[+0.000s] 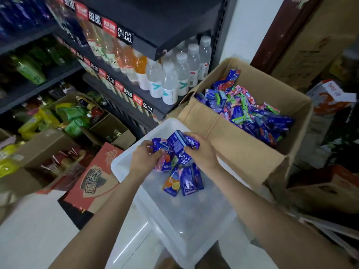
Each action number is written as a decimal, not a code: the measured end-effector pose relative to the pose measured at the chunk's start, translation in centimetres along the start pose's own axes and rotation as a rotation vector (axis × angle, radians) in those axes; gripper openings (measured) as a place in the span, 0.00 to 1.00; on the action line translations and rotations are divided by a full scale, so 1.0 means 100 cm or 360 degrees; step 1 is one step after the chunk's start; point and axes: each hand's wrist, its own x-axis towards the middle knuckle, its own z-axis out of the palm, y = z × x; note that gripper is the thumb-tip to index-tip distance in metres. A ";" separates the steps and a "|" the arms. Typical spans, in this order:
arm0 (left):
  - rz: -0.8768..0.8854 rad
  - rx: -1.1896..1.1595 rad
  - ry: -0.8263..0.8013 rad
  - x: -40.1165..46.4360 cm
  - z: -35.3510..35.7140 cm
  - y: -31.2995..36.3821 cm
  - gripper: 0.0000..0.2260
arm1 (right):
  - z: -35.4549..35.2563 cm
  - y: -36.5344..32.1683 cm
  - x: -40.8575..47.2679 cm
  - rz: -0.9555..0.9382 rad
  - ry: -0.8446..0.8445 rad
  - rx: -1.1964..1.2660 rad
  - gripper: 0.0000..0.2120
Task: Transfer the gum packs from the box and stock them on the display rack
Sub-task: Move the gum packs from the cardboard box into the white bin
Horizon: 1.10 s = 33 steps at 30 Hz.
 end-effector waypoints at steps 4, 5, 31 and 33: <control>0.0093 0.0405 -0.0128 -0.007 -0.006 -0.041 0.21 | 0.040 0.028 -0.018 0.0174 -0.0010 -0.0248 0.21; 0.0164 0.0471 -0.0157 -0.007 -0.005 -0.049 0.22 | 0.046 0.033 -0.021 0.0205 -0.0045 -0.0315 0.22; 0.0835 0.0159 -0.0087 0.041 0.073 0.134 0.07 | -0.139 -0.022 0.058 -0.0062 0.0340 -0.0460 0.11; 0.0838 0.0250 -0.0087 0.062 0.103 0.156 0.08 | -0.166 -0.012 0.085 -0.0011 0.0302 -0.0485 0.12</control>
